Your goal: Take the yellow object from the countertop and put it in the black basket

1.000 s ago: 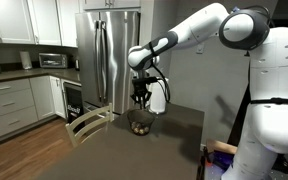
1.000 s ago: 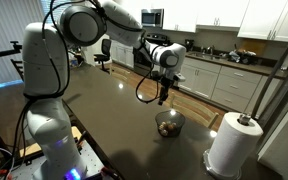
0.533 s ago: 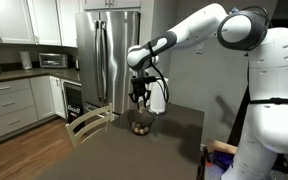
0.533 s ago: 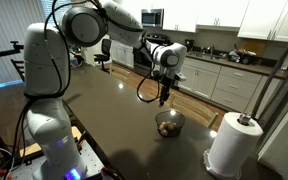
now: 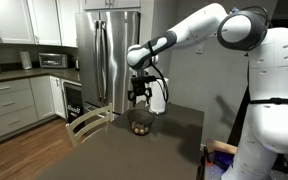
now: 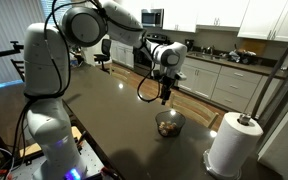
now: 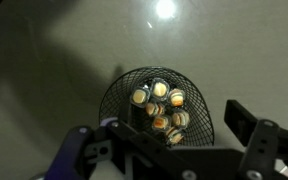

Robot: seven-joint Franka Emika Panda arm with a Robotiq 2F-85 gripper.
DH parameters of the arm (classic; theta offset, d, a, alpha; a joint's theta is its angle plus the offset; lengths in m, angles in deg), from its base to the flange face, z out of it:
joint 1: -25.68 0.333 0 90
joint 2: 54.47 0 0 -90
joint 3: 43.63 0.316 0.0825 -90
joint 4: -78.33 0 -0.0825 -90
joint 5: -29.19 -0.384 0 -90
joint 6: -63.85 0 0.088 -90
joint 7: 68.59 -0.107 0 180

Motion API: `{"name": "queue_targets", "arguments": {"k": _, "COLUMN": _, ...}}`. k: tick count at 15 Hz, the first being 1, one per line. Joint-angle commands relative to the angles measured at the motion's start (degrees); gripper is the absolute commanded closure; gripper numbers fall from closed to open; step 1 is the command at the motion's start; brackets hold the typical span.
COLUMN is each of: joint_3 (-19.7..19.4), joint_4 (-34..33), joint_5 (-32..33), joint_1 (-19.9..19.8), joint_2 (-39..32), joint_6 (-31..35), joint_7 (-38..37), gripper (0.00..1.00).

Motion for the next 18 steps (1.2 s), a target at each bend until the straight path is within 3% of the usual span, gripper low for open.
{"name": "queue_targets", "arguments": {"k": 1, "joint_3": 0.49, "joint_4": -1.16, "joint_5": -0.65, "joint_1": -0.75, "joint_2": 0.18, "joint_6": -2.70, "joint_7": 0.17, "gripper": 0.00}}
{"name": "queue_targets", "arguments": {"k": 10, "joint_3": 1.38, "joint_4": 0.62, "joint_5": -0.08, "joint_1": -0.59, "joint_2": 2.95, "joint_6": -6.15, "joint_7": 6.60, "gripper": 0.00}}
{"name": "queue_targets", "arguments": {"k": 11, "joint_3": 1.16, "joint_4": -0.22, "joint_5": -0.01, "joint_1": -0.40, "joint_2": 1.13, "joint_6": -4.47, "joint_7": 4.04, "gripper": 0.00}}
{"name": "queue_targets", "arguments": {"k": 18, "joint_3": 1.25, "joint_4": -0.22, "joint_5": -0.01, "joint_1": -0.36, "joint_2": 0.99, "joint_6": -4.50, "joint_7": 4.17, "gripper": 0.00}}
